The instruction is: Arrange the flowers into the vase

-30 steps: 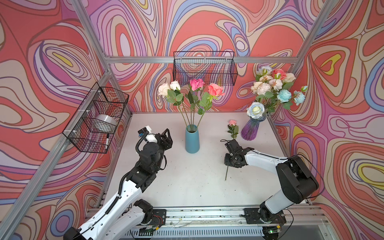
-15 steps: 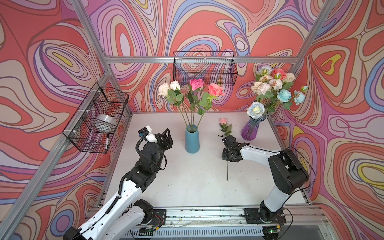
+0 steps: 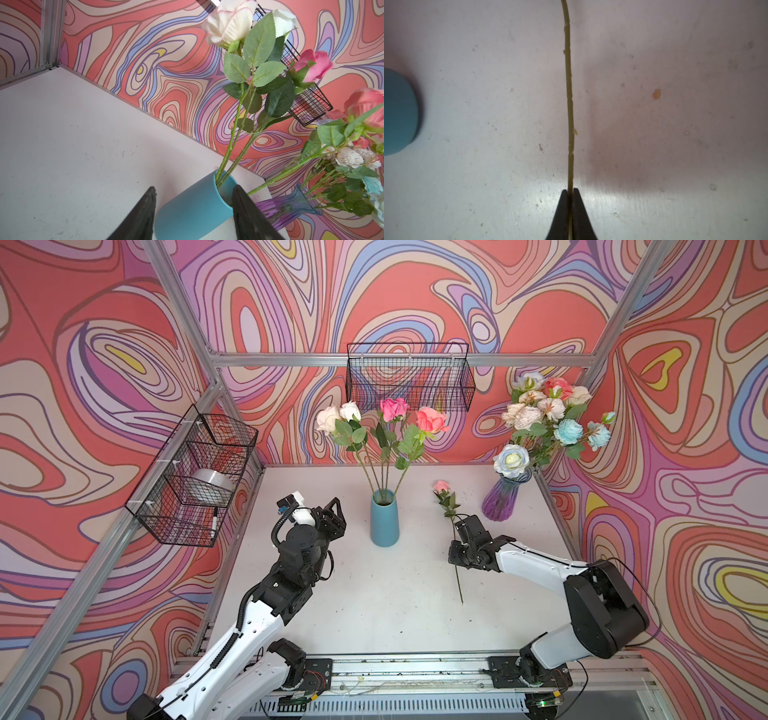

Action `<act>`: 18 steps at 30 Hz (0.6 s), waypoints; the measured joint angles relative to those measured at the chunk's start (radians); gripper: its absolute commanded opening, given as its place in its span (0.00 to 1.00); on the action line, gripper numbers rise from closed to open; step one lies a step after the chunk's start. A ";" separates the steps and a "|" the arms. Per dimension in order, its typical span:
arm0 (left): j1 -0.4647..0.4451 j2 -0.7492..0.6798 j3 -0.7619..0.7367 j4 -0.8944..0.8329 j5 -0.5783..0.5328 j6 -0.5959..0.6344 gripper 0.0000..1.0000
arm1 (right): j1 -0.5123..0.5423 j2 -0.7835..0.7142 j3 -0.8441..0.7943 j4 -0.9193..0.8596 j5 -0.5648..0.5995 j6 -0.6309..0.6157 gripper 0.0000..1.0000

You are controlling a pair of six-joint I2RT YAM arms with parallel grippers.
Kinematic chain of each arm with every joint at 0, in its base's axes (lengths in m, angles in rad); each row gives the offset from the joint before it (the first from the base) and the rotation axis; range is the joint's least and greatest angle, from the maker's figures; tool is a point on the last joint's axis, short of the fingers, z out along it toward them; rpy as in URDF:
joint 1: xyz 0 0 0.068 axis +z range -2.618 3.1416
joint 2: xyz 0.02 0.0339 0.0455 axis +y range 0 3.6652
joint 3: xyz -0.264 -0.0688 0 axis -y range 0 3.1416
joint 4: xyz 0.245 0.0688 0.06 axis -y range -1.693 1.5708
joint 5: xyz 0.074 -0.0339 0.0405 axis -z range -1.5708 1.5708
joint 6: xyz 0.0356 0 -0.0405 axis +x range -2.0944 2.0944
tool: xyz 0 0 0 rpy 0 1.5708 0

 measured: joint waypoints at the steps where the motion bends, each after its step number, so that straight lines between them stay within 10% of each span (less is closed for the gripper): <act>1: 0.000 0.001 0.000 0.000 0.004 0.000 0.59 | 0.000 -0.031 -0.008 0.009 -0.005 0.000 0.00; 18: 0.000 0.008 0.000 0.002 0.048 0.020 0.59 | 0.000 -0.261 -0.063 0.071 -0.061 0.015 0.03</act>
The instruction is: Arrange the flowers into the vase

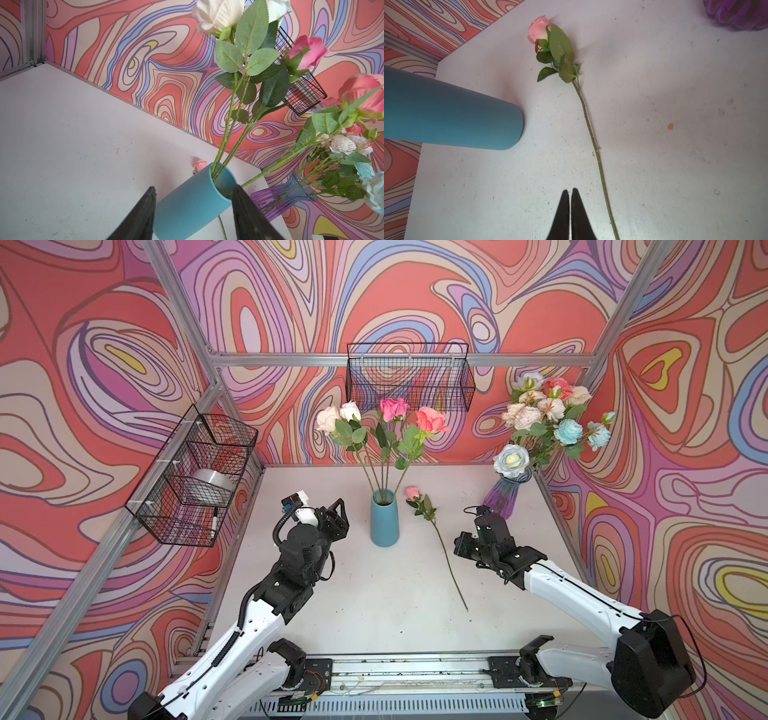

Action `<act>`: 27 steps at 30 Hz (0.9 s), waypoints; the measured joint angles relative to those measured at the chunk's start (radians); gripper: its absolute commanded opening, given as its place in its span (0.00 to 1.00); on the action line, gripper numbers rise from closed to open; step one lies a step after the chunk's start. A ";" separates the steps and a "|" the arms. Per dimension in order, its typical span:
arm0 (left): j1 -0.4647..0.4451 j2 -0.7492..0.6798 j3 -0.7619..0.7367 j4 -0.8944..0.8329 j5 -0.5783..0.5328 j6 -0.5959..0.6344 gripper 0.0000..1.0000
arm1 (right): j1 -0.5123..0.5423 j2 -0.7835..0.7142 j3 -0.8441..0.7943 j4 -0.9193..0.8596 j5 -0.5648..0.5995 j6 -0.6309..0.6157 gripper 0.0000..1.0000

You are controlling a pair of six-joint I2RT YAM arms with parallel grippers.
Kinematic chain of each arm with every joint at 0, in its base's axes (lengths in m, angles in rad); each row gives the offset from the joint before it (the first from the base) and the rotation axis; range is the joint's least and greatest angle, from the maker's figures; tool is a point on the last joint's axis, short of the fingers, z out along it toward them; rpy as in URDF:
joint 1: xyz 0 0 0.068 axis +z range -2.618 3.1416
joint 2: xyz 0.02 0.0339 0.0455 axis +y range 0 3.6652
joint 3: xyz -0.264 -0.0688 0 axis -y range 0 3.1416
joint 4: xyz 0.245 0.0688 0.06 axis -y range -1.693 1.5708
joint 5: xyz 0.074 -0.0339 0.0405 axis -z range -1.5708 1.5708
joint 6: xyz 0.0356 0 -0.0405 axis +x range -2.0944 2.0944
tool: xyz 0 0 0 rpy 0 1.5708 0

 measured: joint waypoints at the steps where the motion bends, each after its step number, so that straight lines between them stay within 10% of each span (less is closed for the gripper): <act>1: 0.000 0.001 0.000 0.000 0.000 0.000 0.59 | 0.000 0.011 0.002 -0.002 0.000 -0.005 0.09; 11: 0.000 0.019 0.000 0.002 0.008 0.011 0.59 | 0.000 0.341 0.241 -0.076 0.033 -0.189 0.33; 27: 0.000 0.032 0.001 0.006 0.019 0.026 0.59 | -0.009 0.746 0.570 -0.112 0.116 -0.423 0.29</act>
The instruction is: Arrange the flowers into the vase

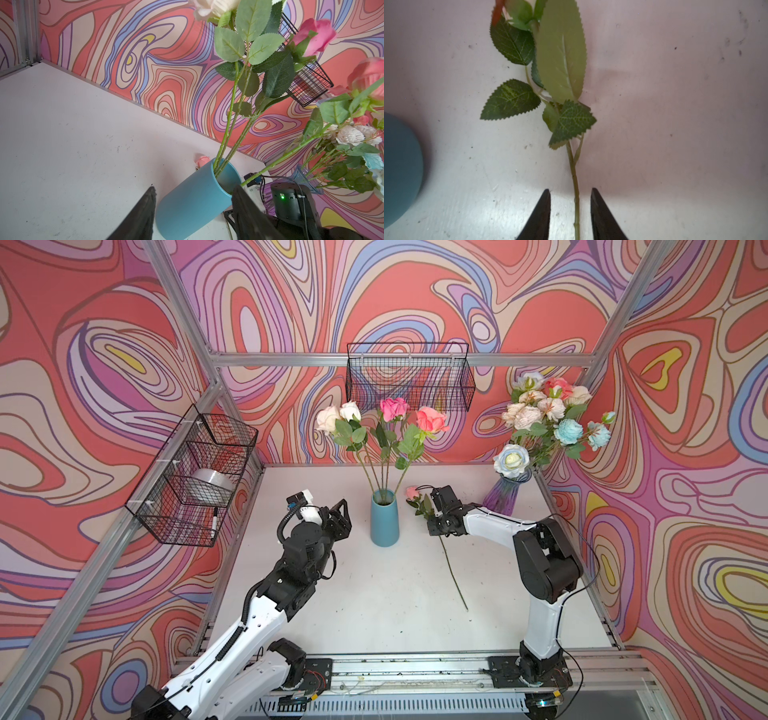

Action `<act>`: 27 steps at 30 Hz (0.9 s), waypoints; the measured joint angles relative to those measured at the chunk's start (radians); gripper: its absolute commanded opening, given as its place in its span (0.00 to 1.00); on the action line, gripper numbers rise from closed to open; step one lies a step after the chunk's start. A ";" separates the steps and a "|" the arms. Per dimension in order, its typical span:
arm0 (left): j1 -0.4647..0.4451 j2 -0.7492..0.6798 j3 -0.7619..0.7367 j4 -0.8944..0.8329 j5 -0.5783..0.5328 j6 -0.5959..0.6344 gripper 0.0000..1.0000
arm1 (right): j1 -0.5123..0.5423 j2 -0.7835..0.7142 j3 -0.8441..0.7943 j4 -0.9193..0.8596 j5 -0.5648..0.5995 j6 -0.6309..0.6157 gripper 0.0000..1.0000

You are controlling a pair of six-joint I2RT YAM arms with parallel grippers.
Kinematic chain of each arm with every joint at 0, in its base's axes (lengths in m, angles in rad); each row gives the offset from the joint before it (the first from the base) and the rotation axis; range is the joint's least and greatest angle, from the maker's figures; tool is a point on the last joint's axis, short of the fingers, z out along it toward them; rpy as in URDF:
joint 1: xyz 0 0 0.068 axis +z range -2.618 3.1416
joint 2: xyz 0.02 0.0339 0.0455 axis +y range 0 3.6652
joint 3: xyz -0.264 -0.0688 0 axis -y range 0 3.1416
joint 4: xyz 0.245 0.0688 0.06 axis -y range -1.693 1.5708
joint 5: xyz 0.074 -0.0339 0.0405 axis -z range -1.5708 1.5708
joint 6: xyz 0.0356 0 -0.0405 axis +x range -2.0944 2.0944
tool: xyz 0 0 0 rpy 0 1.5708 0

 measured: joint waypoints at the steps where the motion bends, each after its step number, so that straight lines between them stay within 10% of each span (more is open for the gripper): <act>1: 0.000 0.000 0.000 0.000 0.003 0.000 0.59 | -0.003 0.004 0.001 -0.003 -0.001 -0.004 0.27; 8: 0.000 0.000 0.003 0.000 0.010 0.000 0.59 | -0.014 0.032 0.000 -0.034 -0.036 -0.024 0.07; 27: 0.000 0.000 0.004 0.000 0.011 0.000 0.59 | -0.016 -0.061 -0.105 0.003 -0.086 0.021 0.00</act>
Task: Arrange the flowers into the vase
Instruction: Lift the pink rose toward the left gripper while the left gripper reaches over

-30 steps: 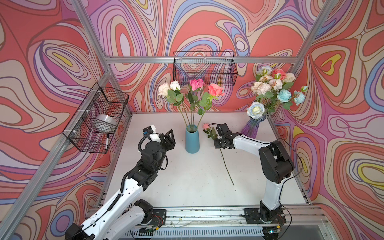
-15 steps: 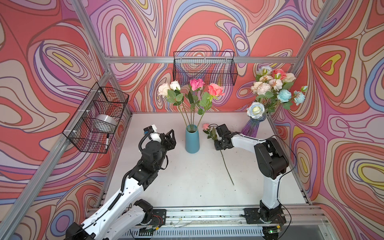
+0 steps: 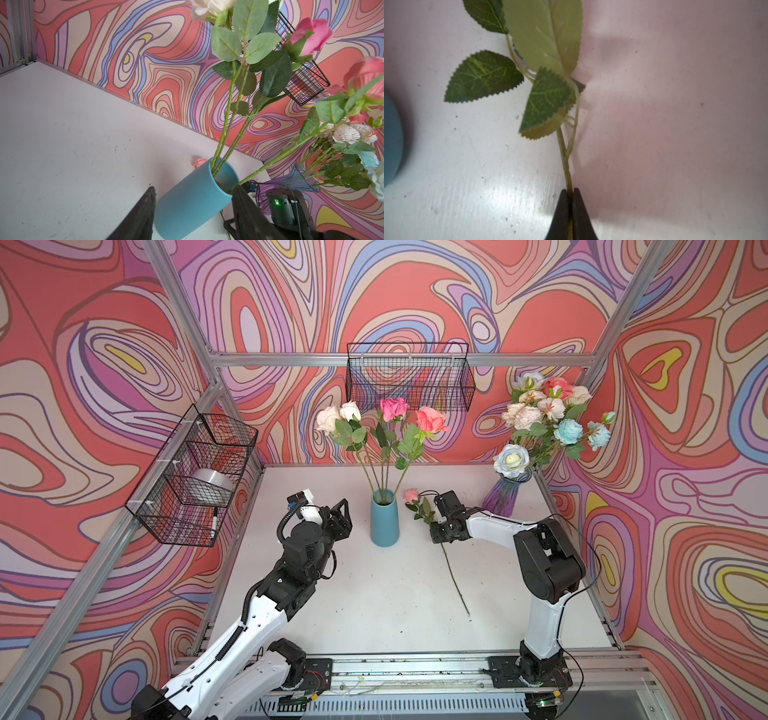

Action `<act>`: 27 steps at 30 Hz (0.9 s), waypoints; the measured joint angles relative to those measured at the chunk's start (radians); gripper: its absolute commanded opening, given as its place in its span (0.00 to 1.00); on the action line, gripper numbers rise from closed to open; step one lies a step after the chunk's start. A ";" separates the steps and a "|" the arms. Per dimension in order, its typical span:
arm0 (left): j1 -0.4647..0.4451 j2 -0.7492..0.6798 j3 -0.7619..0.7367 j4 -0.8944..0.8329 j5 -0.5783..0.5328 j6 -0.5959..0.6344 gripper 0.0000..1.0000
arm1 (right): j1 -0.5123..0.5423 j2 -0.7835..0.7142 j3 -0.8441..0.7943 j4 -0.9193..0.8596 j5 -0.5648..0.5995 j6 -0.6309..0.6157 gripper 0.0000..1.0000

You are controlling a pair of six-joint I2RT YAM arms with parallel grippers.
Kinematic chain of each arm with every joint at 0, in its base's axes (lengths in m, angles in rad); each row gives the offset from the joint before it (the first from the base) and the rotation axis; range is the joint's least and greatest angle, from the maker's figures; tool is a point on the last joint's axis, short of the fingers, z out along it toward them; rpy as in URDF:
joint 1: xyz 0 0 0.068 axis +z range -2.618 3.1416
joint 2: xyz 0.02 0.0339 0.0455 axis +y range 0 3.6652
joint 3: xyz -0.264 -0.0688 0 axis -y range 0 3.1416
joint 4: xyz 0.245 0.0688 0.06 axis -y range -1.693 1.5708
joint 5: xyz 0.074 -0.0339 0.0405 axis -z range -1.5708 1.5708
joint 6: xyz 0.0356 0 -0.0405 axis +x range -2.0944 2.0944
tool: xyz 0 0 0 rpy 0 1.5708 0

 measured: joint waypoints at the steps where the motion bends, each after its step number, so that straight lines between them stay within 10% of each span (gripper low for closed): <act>1: 0.000 0.000 0.000 0.000 0.000 0.000 0.59 | 0.000 -0.021 -0.010 -0.001 0.001 0.007 0.00; 27: 0.000 0.067 0.020 0.138 0.384 0.060 0.60 | 0.000 -0.890 -0.325 0.153 0.027 0.174 0.00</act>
